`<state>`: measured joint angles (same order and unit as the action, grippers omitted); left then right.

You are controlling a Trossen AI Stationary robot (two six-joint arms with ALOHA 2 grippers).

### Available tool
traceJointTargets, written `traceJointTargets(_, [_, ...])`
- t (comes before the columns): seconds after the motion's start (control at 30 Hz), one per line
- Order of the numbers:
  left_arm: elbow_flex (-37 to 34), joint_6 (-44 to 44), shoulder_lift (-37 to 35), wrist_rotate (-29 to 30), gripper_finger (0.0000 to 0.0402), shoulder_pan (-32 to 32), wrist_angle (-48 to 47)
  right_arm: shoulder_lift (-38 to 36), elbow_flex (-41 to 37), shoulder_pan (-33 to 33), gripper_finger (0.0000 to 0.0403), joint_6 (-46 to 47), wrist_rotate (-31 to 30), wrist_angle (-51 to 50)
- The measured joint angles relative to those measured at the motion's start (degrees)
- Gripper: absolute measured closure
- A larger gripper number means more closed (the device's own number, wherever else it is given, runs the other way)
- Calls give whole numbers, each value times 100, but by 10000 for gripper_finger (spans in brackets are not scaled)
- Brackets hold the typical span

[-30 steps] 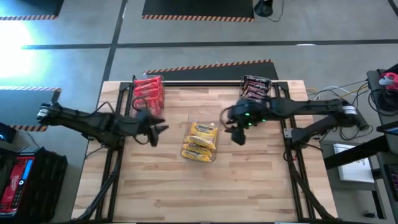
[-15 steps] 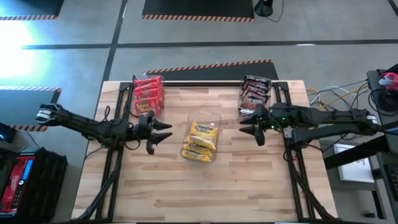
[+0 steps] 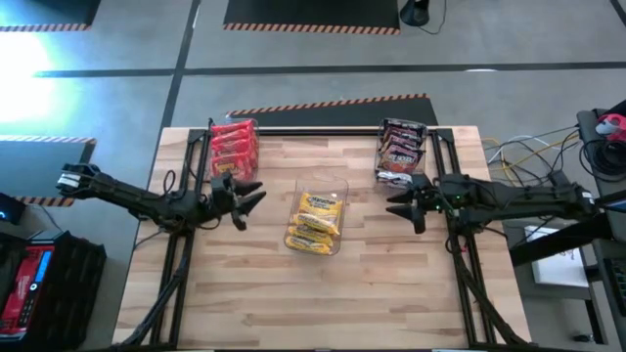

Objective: Sort Maruchan noodles
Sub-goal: Return to Home Position

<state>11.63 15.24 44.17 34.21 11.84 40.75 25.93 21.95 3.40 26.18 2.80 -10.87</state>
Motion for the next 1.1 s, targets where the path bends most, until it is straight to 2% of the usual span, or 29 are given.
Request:
traceJointTargets(0.17, [-111, 160, 29, -402, 249, 9, -17, -374, -562, 0, 232, 143, -126, 719])
traceJointTargets(0.5, [-204, 498, 167, -416, 249, 4, -246, -644, -1327, 0, 232, 396, -595, 1755])
traceJointTargets(0.87, [-204, 973, 621, -524, 249, 4, -386, -644, -2105, 0, 232, 747, -639, 3073])
traceJointTargets(1.1, [-204, 1191, 902, -781, 249, 6, -385, -641, -2122, 0, 232, 852, -733, 3093])
